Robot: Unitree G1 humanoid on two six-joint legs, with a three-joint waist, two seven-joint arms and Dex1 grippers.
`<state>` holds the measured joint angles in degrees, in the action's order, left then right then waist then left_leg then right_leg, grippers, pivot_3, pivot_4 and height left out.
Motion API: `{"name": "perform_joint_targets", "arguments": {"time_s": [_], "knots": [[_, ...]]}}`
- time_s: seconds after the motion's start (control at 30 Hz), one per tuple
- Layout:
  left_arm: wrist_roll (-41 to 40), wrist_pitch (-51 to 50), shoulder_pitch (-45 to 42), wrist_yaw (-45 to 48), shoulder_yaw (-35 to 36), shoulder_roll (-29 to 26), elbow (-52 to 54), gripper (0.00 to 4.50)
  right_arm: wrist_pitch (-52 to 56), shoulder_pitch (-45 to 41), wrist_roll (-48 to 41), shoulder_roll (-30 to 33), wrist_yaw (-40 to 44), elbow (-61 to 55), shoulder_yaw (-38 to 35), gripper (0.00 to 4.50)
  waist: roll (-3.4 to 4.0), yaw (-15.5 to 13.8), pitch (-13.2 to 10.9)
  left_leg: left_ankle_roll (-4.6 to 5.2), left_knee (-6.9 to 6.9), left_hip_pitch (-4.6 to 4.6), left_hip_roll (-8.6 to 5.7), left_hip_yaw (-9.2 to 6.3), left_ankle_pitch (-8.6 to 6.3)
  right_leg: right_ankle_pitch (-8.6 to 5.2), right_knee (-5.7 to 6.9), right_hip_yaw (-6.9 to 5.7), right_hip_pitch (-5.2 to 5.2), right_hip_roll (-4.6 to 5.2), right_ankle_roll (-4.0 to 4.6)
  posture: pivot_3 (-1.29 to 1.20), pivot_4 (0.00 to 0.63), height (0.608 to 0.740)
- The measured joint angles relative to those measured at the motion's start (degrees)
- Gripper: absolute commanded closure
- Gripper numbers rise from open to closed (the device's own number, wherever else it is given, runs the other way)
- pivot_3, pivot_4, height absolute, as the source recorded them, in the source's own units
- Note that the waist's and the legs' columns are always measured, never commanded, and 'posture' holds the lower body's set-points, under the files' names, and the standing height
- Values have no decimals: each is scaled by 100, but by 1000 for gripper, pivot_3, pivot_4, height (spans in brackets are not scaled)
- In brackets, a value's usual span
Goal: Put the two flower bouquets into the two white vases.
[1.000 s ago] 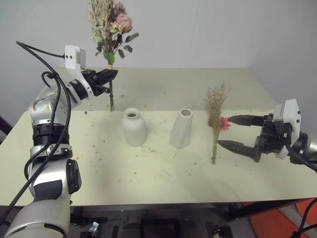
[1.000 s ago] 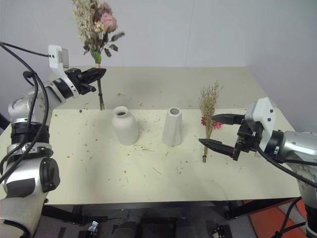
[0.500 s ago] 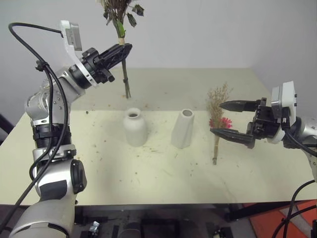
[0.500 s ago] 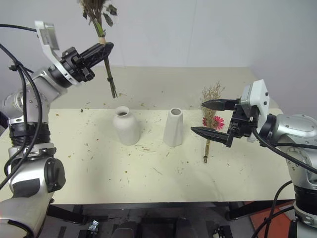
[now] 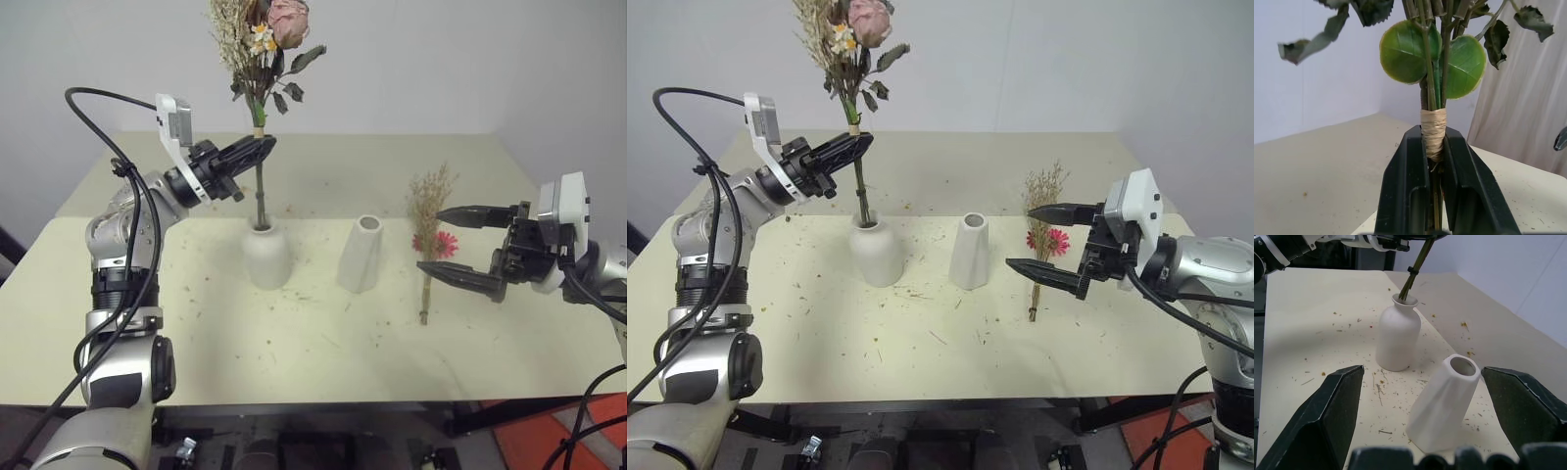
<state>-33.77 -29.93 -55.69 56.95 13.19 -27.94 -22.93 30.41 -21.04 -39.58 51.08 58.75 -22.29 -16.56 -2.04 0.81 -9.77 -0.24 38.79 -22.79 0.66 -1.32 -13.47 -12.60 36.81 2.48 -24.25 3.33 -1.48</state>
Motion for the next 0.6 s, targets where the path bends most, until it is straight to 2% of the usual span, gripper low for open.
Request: {"name": "perform_joint_targets", "arguments": {"time_s": [0.33, 0.6], "knots": [[94, 554, 191, 16, -4, 291, -190, 4375, 0, 105, -7, 1, -65, -105, -54, 0, 0, 2, 0, 0, -1, 1, 1, 0, 0, 0, 0, 0, 1, -1, 0, 0, 150, 740], [219, 596, 560, 37, -131, 297, -118, 4375, 0, 165, -17, 0, -191, -215, -63, 0, 0, -2, 0, 0, 0, 0, 1, -1, 0, 0, -1, 0, 1, -1, 0, 0, 150, 740]]}}
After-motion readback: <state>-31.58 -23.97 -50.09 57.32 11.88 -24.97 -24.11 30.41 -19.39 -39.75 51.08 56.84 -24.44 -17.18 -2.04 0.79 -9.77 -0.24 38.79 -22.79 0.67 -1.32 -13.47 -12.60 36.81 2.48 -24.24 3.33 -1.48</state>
